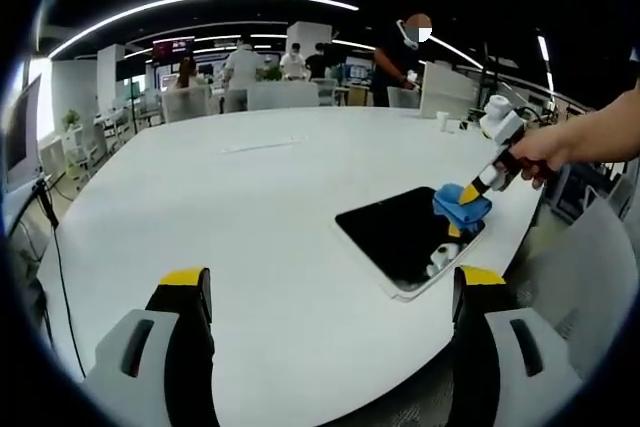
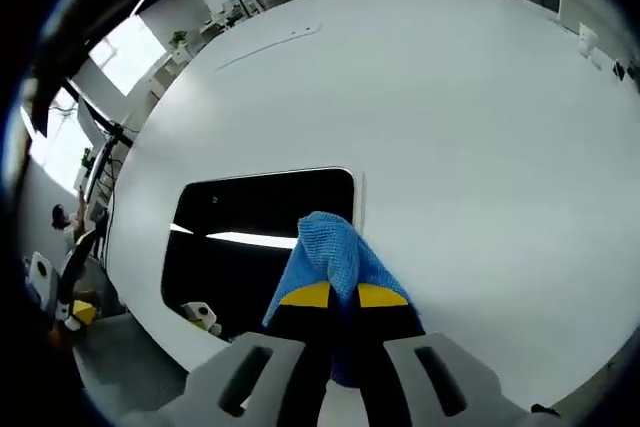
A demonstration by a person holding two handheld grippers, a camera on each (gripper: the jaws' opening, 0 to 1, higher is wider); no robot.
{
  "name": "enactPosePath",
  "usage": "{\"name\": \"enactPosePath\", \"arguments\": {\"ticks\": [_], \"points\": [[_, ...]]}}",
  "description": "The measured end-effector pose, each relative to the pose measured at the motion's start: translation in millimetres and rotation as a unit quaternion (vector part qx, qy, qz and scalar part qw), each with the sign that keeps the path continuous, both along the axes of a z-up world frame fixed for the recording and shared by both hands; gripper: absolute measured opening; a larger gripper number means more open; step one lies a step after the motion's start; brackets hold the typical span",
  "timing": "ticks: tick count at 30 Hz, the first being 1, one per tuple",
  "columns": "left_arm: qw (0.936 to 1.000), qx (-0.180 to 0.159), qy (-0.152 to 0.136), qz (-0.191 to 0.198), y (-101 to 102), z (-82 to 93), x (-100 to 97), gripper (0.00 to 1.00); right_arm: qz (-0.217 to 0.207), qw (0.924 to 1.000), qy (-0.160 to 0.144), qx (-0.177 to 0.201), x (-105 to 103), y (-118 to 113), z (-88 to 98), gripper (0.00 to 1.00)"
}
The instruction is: Wipe the mirror surface with the cleaning cloth until all visible marks leave the cleaned area.
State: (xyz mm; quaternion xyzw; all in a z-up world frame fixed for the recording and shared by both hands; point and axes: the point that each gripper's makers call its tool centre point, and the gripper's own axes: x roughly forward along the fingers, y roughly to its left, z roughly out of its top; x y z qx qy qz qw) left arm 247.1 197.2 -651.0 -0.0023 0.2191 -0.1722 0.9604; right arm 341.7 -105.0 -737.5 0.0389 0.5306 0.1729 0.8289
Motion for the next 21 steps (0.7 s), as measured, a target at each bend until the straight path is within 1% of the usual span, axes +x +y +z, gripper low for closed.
{"name": "enactPosePath", "arguments": {"ticks": [6,8,11,18,21], "points": [[1.0,-0.001,-0.003,0.001,-1,1.9,1.0,0.99,-0.022,0.9997,0.004,-0.004,-12,-2,2.0,0.01],[1.0,0.0,-0.004,0.0,-1,2.4,0.6,0.99,-0.016,0.9998,-0.005,-0.012,-16,-2,2.7,0.01],[1.0,0.004,-0.001,-0.002,-1,0.6,0.4,0.99,-0.012,0.9998,-0.007,-0.017,-20,-2,2.4,0.02],[1.0,-0.002,-0.003,-0.004,-1,0.5,0.9,0.99,-0.019,0.9998,-0.003,-0.008,-31,-6,2.6,0.02],[1.0,0.003,0.002,-0.009,-3,-1.8,-0.3,0.99,-0.028,0.9996,0.003,0.001,-34,-7,2.0,0.01]]}}
